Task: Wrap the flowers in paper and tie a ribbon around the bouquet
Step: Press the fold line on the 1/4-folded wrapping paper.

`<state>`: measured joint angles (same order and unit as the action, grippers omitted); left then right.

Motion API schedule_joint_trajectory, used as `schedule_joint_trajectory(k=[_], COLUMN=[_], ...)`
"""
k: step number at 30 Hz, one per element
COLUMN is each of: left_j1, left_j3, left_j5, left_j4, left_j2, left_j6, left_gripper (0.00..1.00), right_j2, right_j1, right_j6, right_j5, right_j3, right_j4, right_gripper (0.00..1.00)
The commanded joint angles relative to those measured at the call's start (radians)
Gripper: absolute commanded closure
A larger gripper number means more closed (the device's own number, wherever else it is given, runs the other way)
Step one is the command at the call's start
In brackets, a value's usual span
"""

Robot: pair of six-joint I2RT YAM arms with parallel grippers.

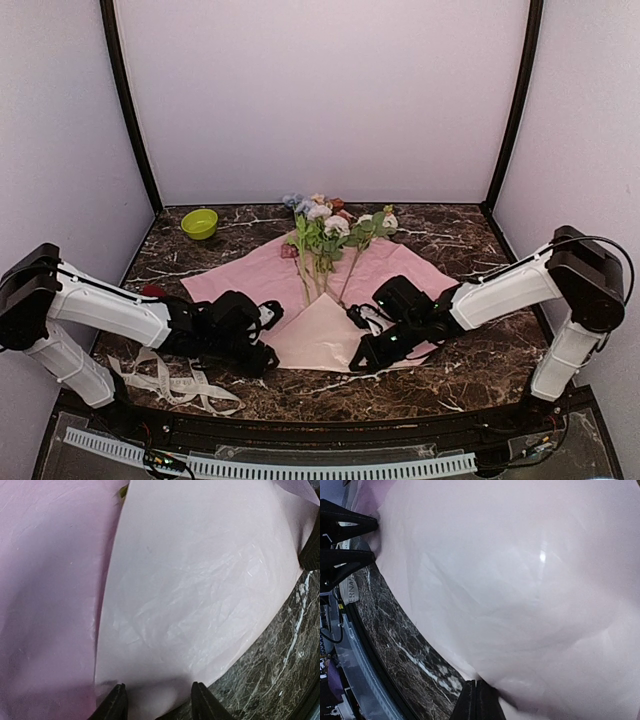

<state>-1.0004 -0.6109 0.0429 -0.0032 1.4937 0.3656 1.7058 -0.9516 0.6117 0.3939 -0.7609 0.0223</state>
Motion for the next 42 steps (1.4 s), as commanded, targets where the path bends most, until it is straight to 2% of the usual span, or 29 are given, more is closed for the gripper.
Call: schedule_joint_trajectory(k=[1,7,10,13,16,20,22,27,33,36,42], left_j1=[0.031,0.105,0.163,0.226,0.301,0.461,0.5,0.51,0.51,0.51,0.51], left_j3=[0.014,-0.008,-0.01,-0.024,-0.036,-0.009,0.012,0.068,0.122,0.126,0.131], left_j5=[-0.014,-0.006,-0.017,-0.043,-0.082,-0.159,-0.216,-0.298,-0.326,-0.31,-0.256], left_j4=[-0.198,-0.433,-0.504,-0.541,-0.557,-0.509,-0.452,-0.287,-0.141,-0.116,-0.096], left_j2=[-0.04,-0.062,-0.123,-0.212,-0.295,-0.346,-0.335,-0.262,-0.185,-0.165,-0.174], left_j6=[0.116,0.224,0.242,0.248,0.244,0.252,0.273,0.354,0.417,0.419,0.409], left_gripper=[0.55,0.56,0.56,0.53,0.45,0.41,0.4,0.36,0.35,0.39,0.57], right_j2=[-0.046,-0.068,-0.071,-0.062,-0.057,-0.04,-0.032,-0.008,-0.016,-0.022,0.015], right_j1=[0.017,0.022,0.022,0.021,0.013,0.01,0.005,-0.001,-0.021,-0.041,-0.089], right_j6=[0.021,0.013,0.017,0.01,-0.007,-0.011,-0.016,-0.022,-0.029,-0.043,-0.085], right_j5=[-0.062,-0.097,-0.091,-0.097,-0.102,-0.096,-0.092,-0.1,-0.102,-0.093,-0.093], right_j3=[0.071,0.079,0.091,0.076,0.063,0.046,0.037,0.005,-0.068,-0.133,-0.324], right_j4=[0.076,0.117,0.096,0.119,0.13,0.13,0.127,0.148,0.195,0.207,0.26], right_gripper=[1.0,1.0,1.0,1.0,1.0,1.0,1.0,1.0,1.0,1.0,0.98])
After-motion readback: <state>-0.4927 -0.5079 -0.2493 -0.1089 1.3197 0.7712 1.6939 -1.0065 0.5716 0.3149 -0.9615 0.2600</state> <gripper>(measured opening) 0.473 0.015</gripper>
